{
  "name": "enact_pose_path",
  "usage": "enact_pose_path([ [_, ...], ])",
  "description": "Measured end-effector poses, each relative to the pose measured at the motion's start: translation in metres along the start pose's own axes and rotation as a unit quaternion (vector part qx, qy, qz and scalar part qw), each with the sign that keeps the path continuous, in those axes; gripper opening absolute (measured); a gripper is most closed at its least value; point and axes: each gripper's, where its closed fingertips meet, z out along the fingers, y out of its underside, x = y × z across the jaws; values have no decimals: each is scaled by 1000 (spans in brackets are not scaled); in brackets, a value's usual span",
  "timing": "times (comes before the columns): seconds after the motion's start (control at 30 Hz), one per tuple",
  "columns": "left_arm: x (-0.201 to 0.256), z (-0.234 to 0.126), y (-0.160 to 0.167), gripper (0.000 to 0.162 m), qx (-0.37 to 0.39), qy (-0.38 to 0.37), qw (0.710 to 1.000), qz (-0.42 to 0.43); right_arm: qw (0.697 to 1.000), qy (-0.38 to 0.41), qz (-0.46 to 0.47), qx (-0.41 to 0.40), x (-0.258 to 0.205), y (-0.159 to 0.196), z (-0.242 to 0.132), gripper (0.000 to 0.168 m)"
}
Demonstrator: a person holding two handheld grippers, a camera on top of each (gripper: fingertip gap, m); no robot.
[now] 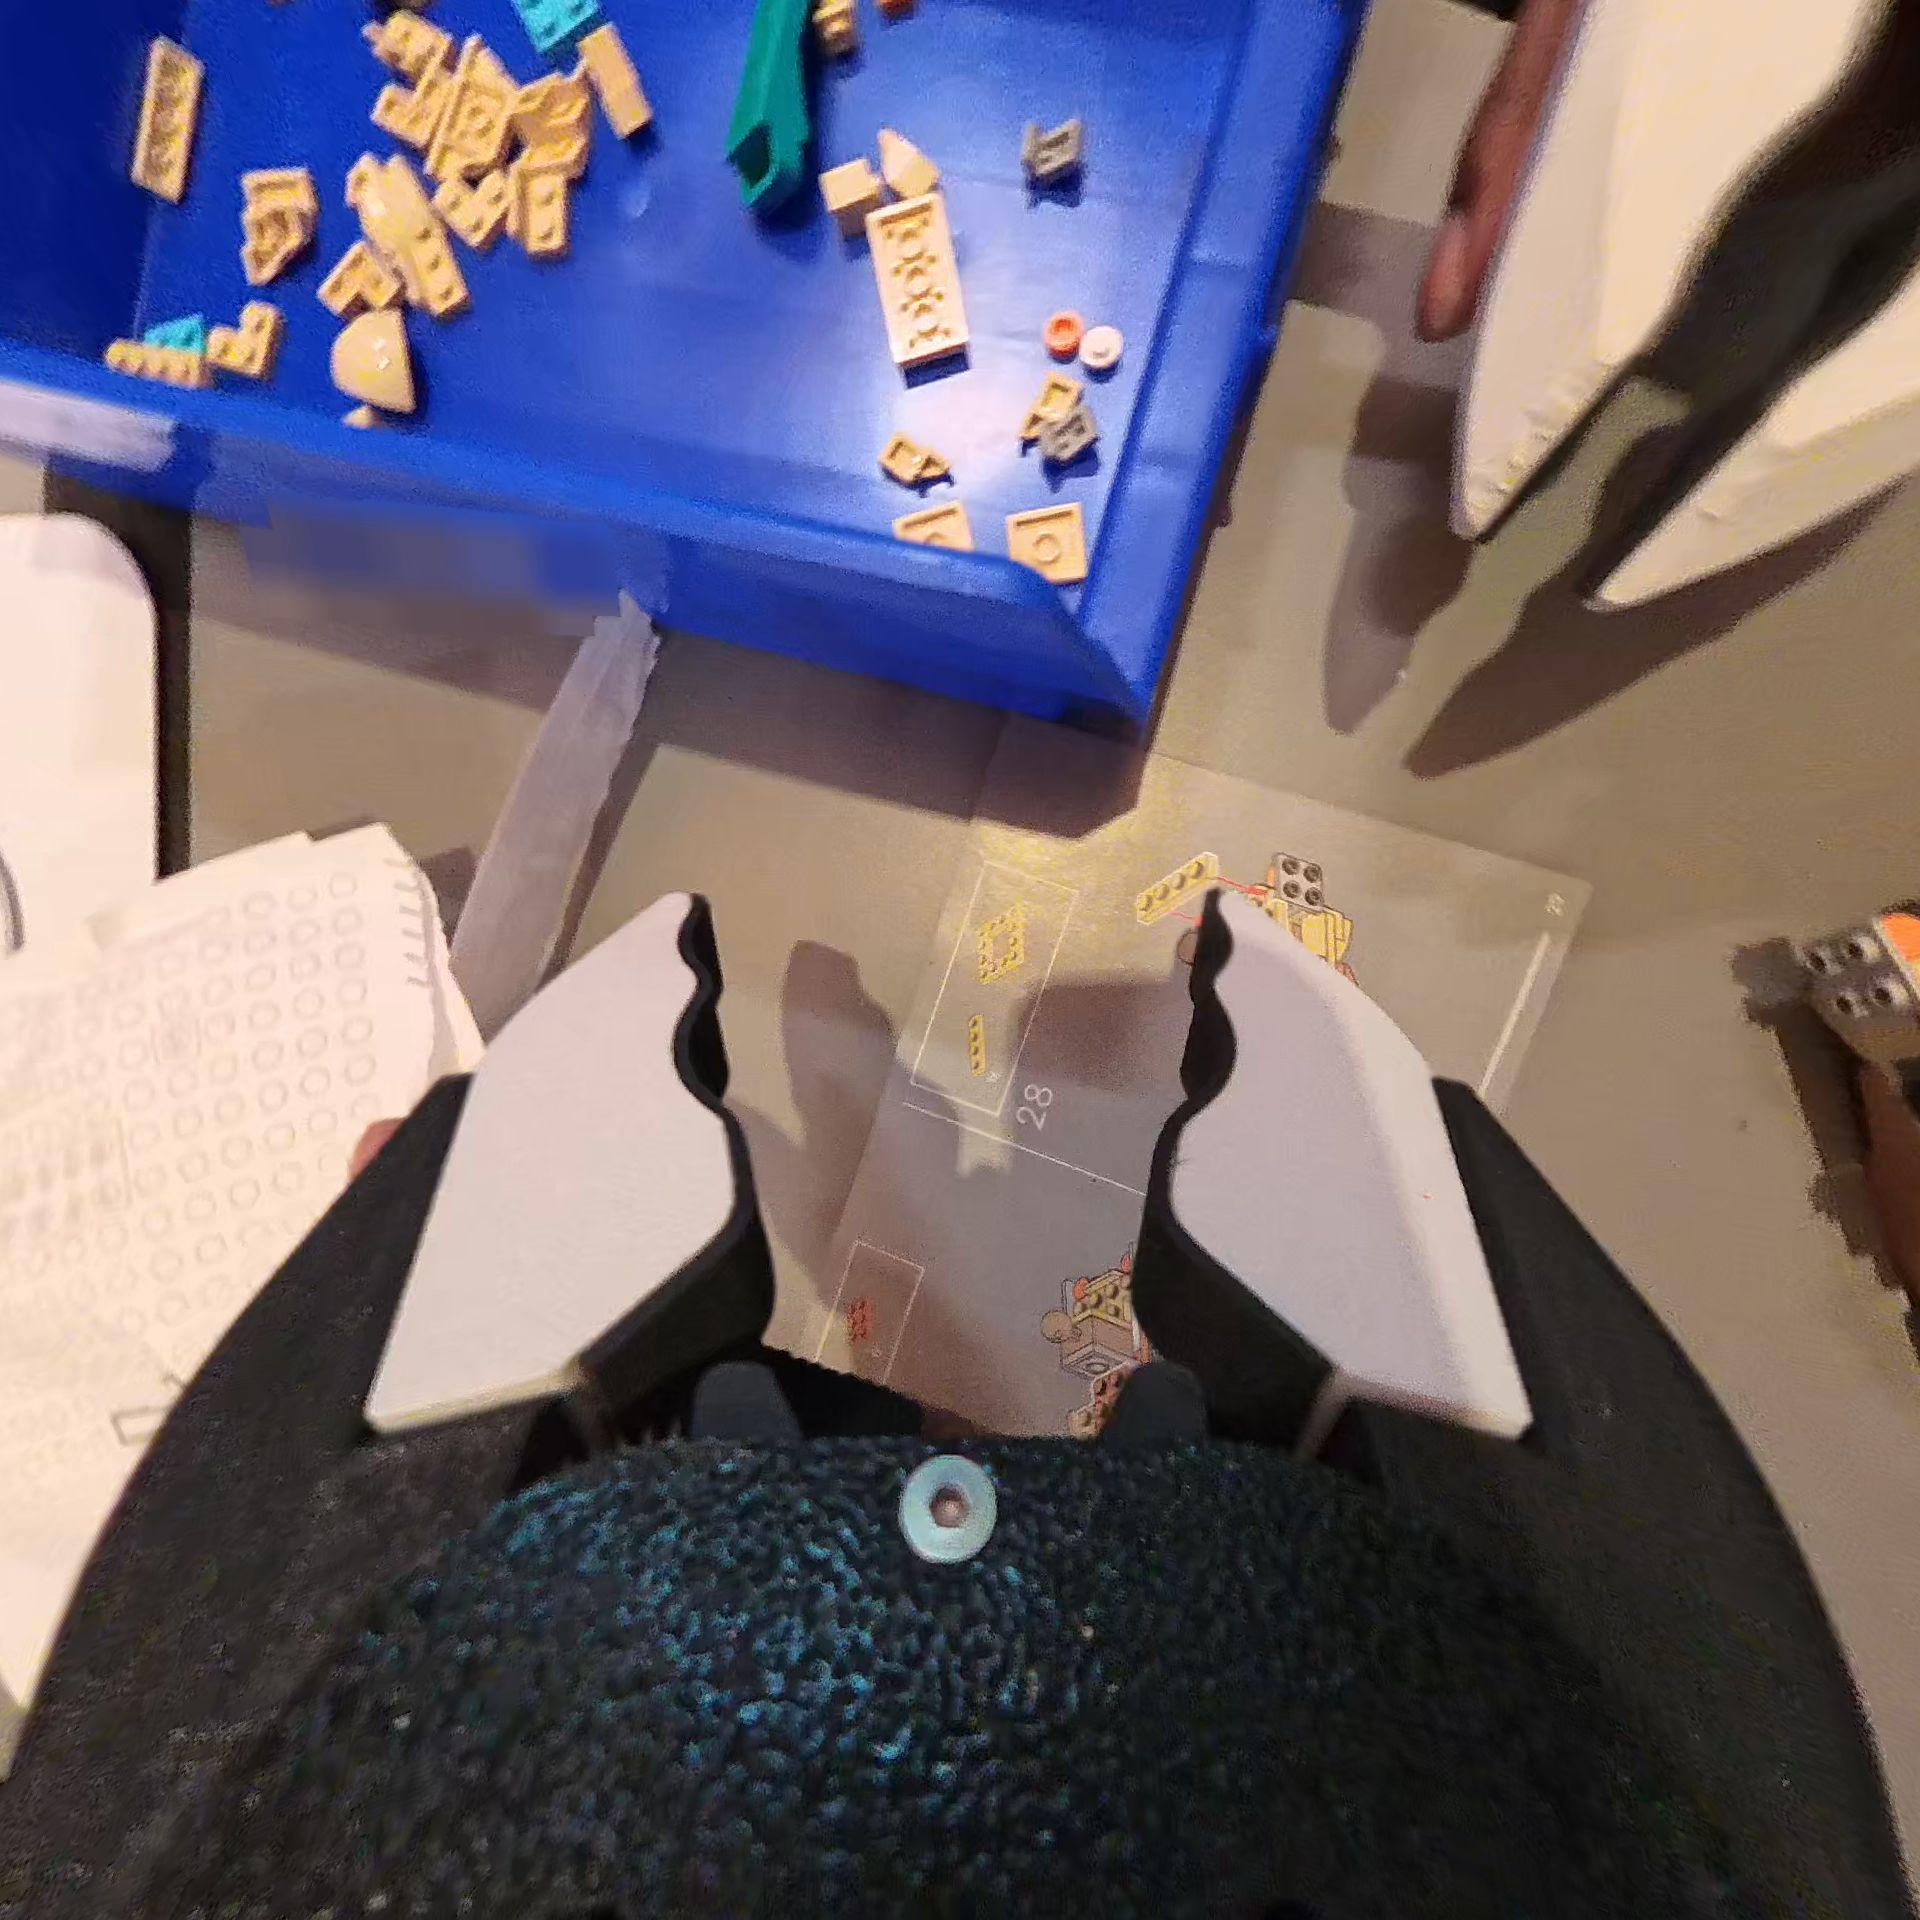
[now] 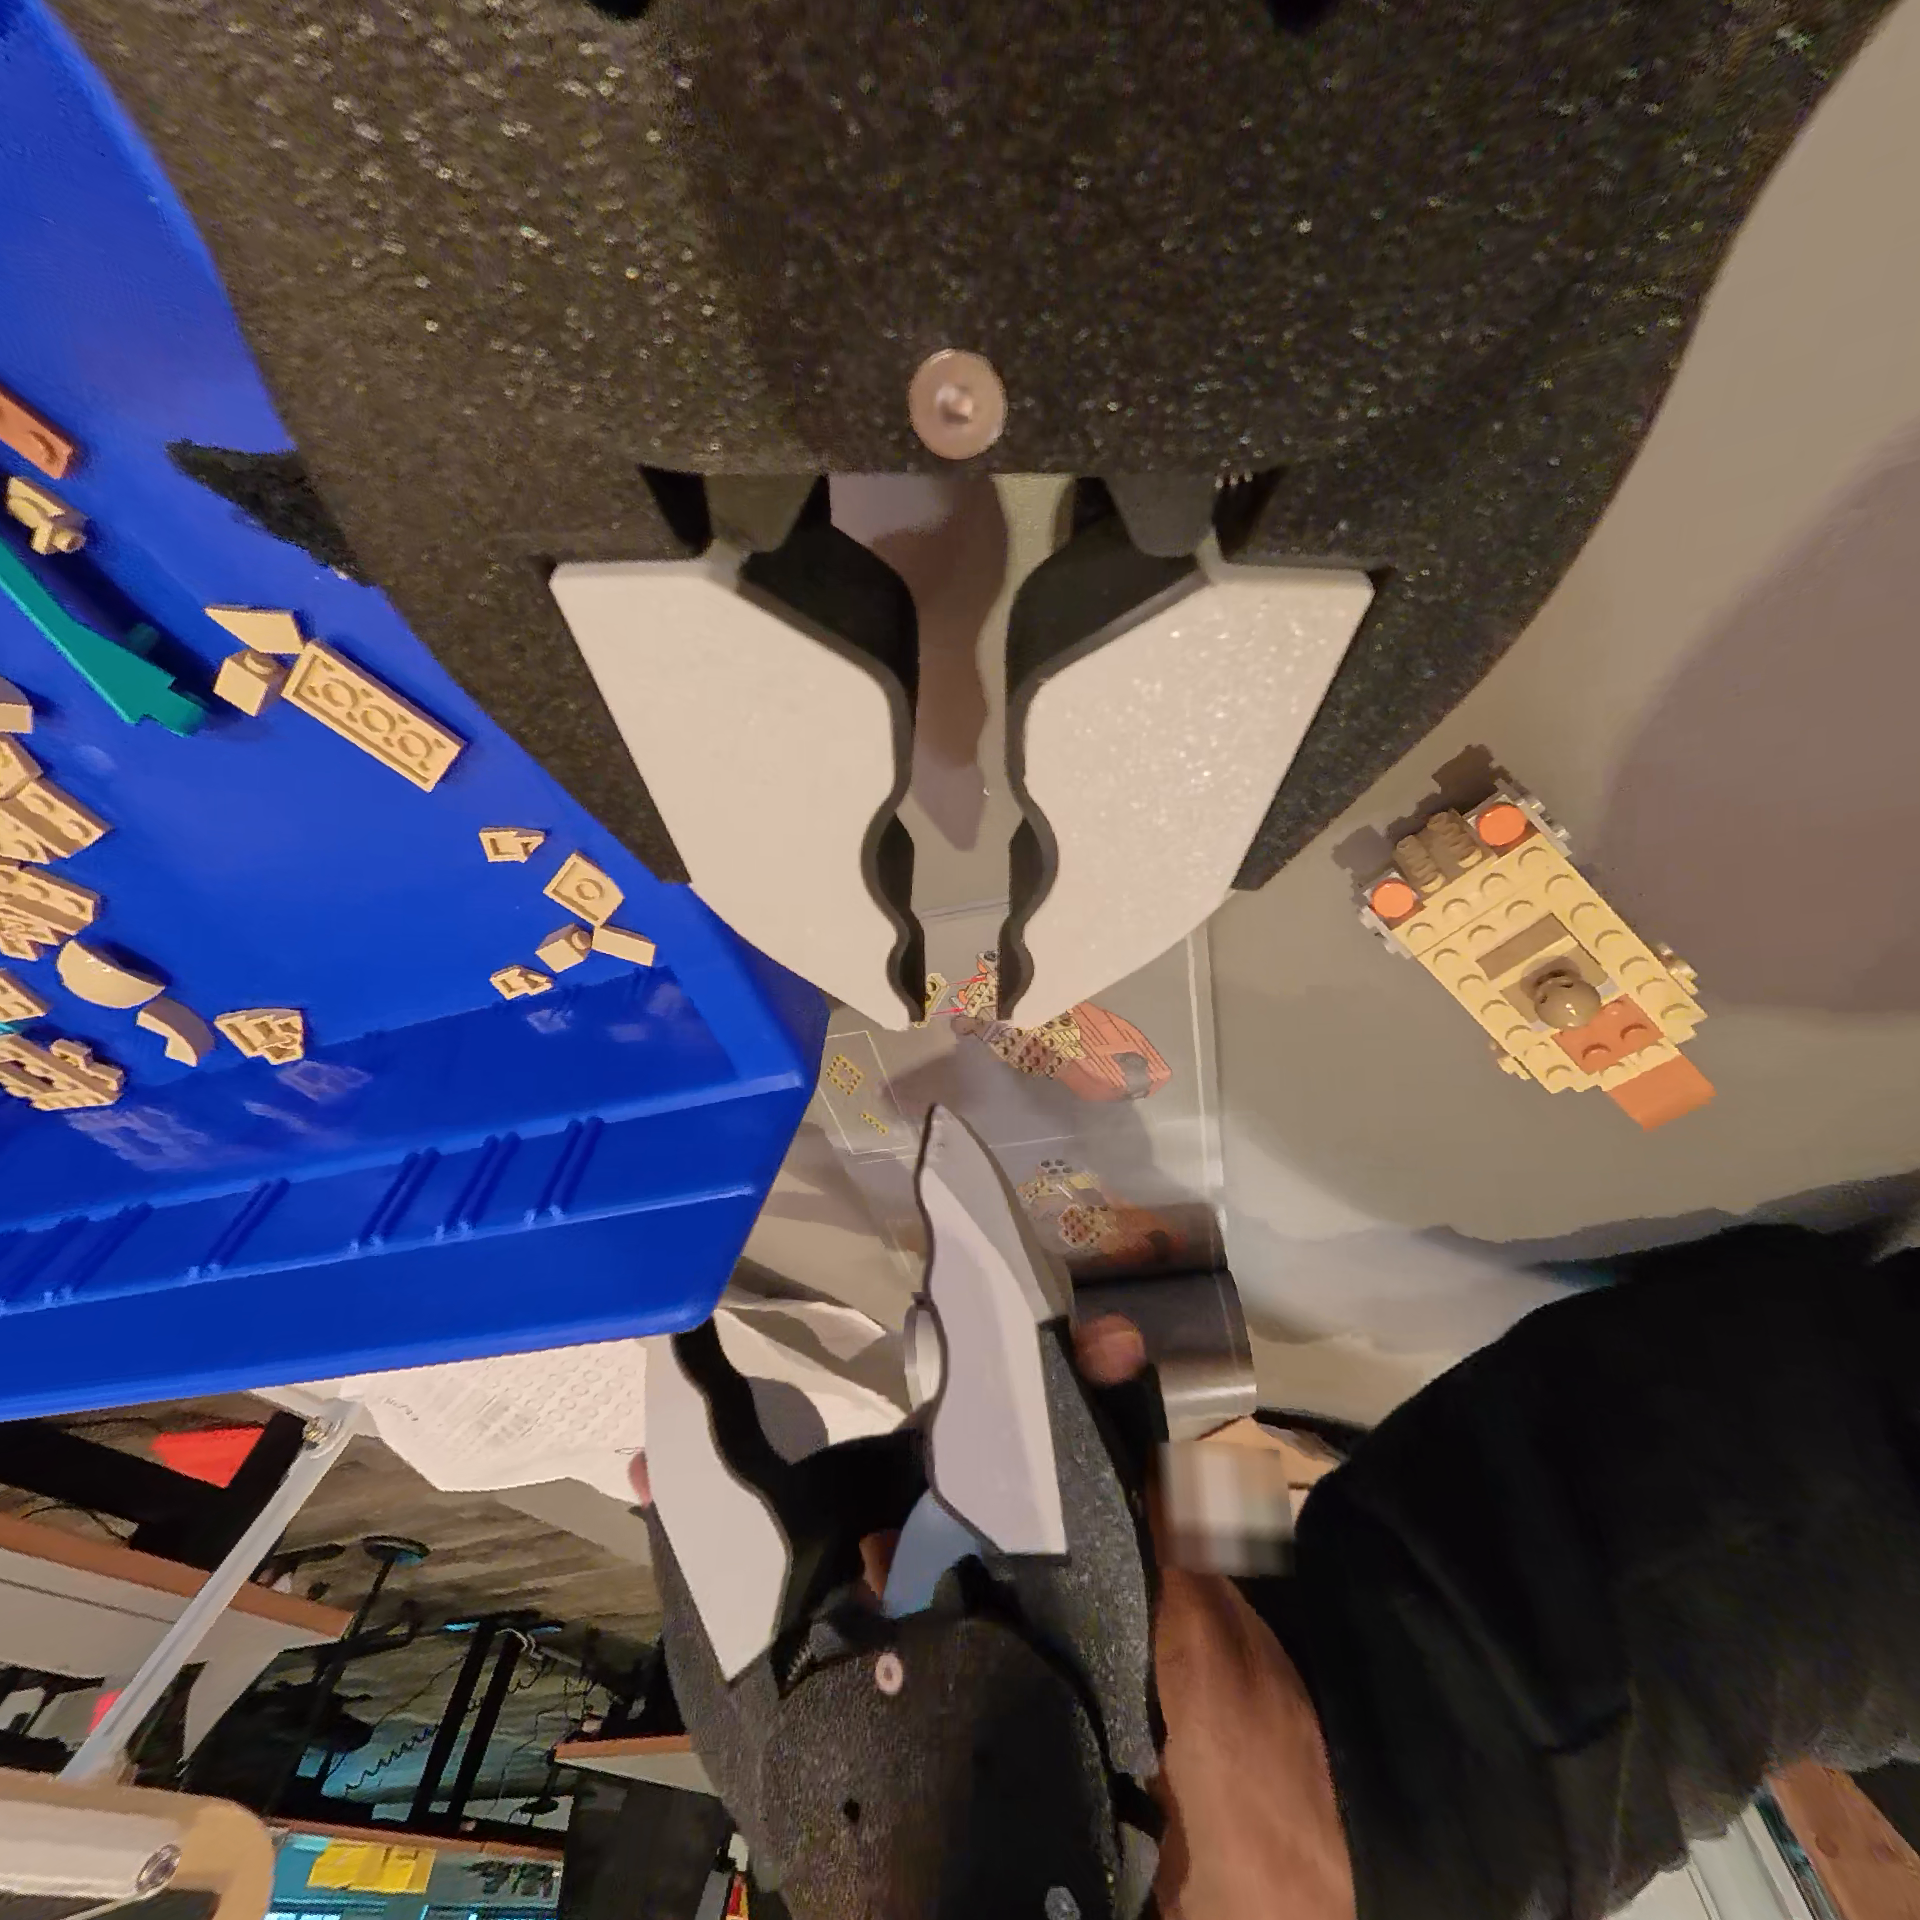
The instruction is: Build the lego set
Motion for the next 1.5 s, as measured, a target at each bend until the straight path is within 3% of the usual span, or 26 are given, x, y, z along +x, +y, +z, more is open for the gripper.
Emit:
enact_pose_path([
  [0.33, 9, 16, 19, 81, -35, 116, 993, 11, 1000, -21, 20, 7, 0, -1, -3, 13],
  [0.57, 23, 22, 33, 78, -55, 152, 987, 11, 1000, -23, 21, 5, 0, -1, -2, 13],
  [1.5, 37, 1, 46, 74, -52, 143, 988, 35, 1000, -23, 12, -5, -2, 2, 1, 13],
])
